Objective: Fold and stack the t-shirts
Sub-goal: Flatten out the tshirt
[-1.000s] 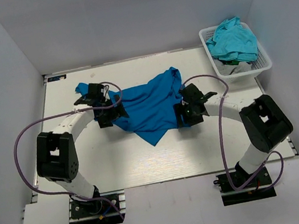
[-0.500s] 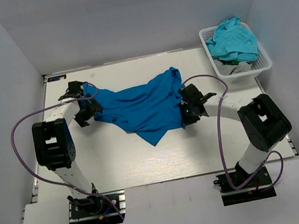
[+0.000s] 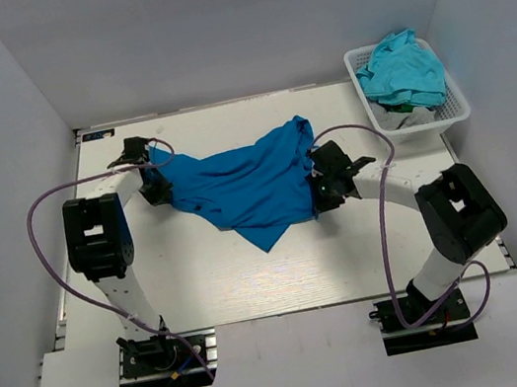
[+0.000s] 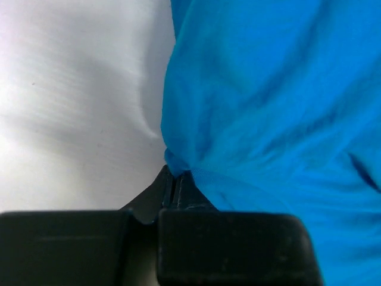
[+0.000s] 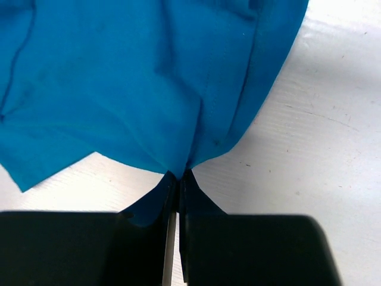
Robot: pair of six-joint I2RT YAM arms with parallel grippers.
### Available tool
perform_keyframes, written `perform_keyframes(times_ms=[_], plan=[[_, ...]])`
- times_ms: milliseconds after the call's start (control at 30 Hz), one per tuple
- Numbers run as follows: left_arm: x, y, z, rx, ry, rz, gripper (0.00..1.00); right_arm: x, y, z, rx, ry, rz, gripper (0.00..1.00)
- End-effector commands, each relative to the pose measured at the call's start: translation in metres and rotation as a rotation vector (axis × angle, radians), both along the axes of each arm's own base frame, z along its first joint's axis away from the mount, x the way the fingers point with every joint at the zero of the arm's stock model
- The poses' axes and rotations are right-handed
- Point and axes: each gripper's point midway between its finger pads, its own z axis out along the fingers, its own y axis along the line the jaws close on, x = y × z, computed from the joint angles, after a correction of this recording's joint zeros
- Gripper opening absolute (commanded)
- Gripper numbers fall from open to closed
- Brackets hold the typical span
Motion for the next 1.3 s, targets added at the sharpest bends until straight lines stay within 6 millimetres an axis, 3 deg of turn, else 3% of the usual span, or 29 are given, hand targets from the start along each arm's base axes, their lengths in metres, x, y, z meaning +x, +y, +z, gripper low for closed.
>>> perform_keyframes(times_ms=[0,67,167,233,267,300,333,367,400,467,600,667,700,733,800,833,867,933,967,1000,1033,1167,1200,1267], plan=[[-0.003,0.004,0.04,0.021,-0.074,0.004,0.0,0.011,0.01,0.039,0.052,-0.085,0.033,0.0],[-0.002,0.001,0.056,0.007,-0.124,-0.001,0.0,0.008,0.01,0.044,0.057,-0.078,0.038,0.0],[0.001,-0.008,0.098,-0.015,-0.244,-0.049,0.0,0.013,0.016,0.076,0.1,-0.136,0.06,0.0],[0.002,-0.019,0.138,-0.045,-0.342,-0.089,0.0,0.019,0.02,0.106,0.129,-0.202,0.073,0.0],[0.001,-0.028,0.155,-0.082,-0.375,-0.128,0.0,0.023,0.021,0.134,0.163,-0.268,0.075,0.0],[0.001,-0.031,0.169,-0.097,-0.407,-0.141,0.0,0.023,0.021,0.144,0.171,-0.285,0.076,0.0],[-0.001,-0.033,0.182,-0.105,-0.431,-0.148,0.0,0.025,0.02,0.155,0.175,-0.314,0.075,0.0],[-0.004,-0.032,0.194,-0.105,-0.456,-0.149,0.0,0.03,0.02,0.18,0.192,-0.37,0.067,0.0],[-0.009,-0.032,0.22,-0.104,-0.509,-0.152,0.0,0.032,0.016,0.196,0.195,-0.413,0.049,0.0],[-0.013,-0.026,0.251,-0.1,-0.574,-0.13,0.0,0.038,0.004,0.231,0.18,-0.5,-0.003,0.0],[-0.031,-0.025,0.328,-0.098,-0.749,-0.137,0.0,0.035,-0.013,0.307,0.209,-0.677,-0.054,0.0],[-0.046,-0.029,0.369,-0.099,-0.836,-0.162,0.0,0.031,-0.017,0.334,0.227,-0.74,-0.054,0.0],[-0.053,-0.034,0.382,-0.117,-0.863,-0.185,0.0,0.022,-0.02,0.359,0.257,-0.795,-0.05,0.0],[-0.059,-0.035,0.393,-0.122,-0.883,-0.193,0.0,0.019,-0.024,0.37,0.264,-0.821,-0.059,0.0],[-0.082,-0.039,0.436,-0.138,-0.983,-0.224,0.0,0.003,-0.033,0.414,0.317,-0.921,-0.06,0.0],[-0.09,-0.04,0.449,-0.142,-1.014,-0.233,0.0,-0.002,-0.037,0.425,0.322,-0.951,-0.057,0.0],[-0.098,-0.039,0.462,-0.14,-1.051,-0.236,0.0,-0.012,-0.043,0.447,0.347,-1.013,-0.056,0.0],[-0.129,-0.042,0.501,-0.141,-1.157,-0.274,0.0,-0.029,-0.053,0.475,0.376,-1.087,-0.06,0.0],[-0.14,-0.046,0.51,-0.154,-1.177,-0.299,0.0,-0.041,-0.06,0.492,0.388,-1.13,-0.055,0.0],[-0.163,-0.047,0.536,-0.146,-1.251,-0.322,0.0,-0.053,-0.061,0.506,0.411,-1.163,-0.019,0.0],[-0.176,-0.048,0.546,-0.149,-1.277,-0.334,0.0,-0.067,-0.066,0.522,0.437,-1.205,-0.011,0.0],[-0.237,-0.047,0.595,-0.14,-1.431,-0.368,0.0,-0.111,-0.068,0.554,0.498,-1.297,0.121,0.0],[-0.257,-0.046,0.61,-0.133,-1.486,-0.373,0.0,-0.126,-0.074,0.57,0.522,-1.341,0.129,0.0],[-0.287,-0.048,0.623,-0.131,-1.552,-0.399,0.0,-0.153,-0.086,0.59,0.573,-1.421,0.143,0.0]])
